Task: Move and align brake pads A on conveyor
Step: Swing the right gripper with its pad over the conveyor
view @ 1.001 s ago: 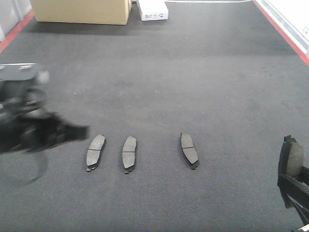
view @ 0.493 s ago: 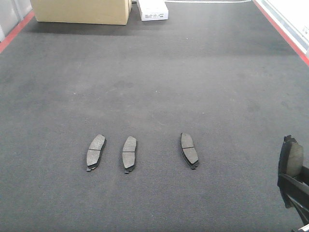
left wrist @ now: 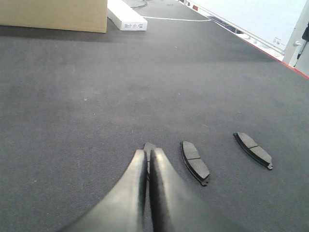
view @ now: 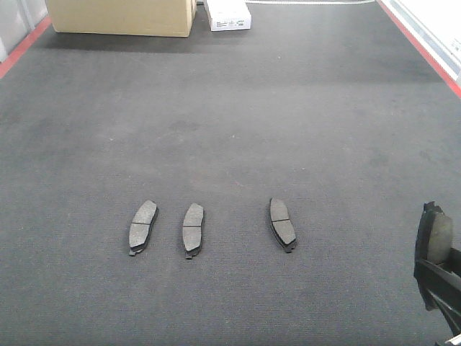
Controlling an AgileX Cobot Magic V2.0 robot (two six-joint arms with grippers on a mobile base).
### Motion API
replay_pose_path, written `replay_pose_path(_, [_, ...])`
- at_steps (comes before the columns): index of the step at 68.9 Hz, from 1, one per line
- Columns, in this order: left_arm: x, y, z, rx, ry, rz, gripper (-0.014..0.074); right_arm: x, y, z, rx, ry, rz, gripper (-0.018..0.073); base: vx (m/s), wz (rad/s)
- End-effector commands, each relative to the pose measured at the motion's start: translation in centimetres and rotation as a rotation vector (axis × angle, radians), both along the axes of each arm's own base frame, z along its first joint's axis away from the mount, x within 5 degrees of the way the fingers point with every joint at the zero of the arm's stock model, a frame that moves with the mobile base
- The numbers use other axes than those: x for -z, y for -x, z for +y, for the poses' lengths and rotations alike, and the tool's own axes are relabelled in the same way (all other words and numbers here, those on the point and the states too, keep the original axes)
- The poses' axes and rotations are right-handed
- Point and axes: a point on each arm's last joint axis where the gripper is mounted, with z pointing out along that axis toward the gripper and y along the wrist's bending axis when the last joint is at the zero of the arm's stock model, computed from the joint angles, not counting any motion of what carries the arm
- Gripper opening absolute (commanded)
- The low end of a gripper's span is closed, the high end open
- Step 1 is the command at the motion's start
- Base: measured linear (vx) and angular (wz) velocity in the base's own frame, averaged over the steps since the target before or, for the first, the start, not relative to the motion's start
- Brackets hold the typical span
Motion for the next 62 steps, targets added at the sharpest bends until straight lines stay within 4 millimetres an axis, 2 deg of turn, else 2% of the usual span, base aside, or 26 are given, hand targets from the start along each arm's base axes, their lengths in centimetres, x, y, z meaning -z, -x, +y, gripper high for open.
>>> replay_pose_path(1, [-1.2, -0.1, -0.2, 0.017, 0.015, -0.072, -0.0007, -1.8, -0.3, 0.2, -0.013, -0.034, -0.111, 0.0056, 0.0, 0.0])
replay_pose_path(27, [-1.2, -0.1, -0.2, 0.017, 0.015, -0.072, -0.0007, -2.2, -0.4, 0.3, -0.022, -0.054, -0.156, 0.0056, 0.0, 0.0])
replay_pose_path(35, [-1.2, -0.1, -0.2, 0.017, 0.015, -0.072, -0.0007, -2.7, -1.1, 0.7, -0.028, -0.058, -0.159, 0.0056, 0.0, 0.0])
replay_pose_path(40, [-1.2, -0.1, -0.2, 0.017, 0.015, -0.072, -0.0007, -3.3, -2.3, 1.3, -0.024, -0.057, -0.124, 0.0056, 0.0, 0.0])
replay_pose_path(51, [-1.2, -0.1, -0.2, 0.017, 0.015, -0.072, -0.0007, -4.4, -6.5, 3.3, -0.013, -0.031, -0.006, 0.0056, 0.0, 0.0])
replay_pose_path(62, [-1.2, -0.1, -0.2, 0.017, 0.015, -0.072, -0.0007, -3.7, -10.5, 5.2, 0.013, -0.034, 0.118, 0.0059, 0.0, 0.0])
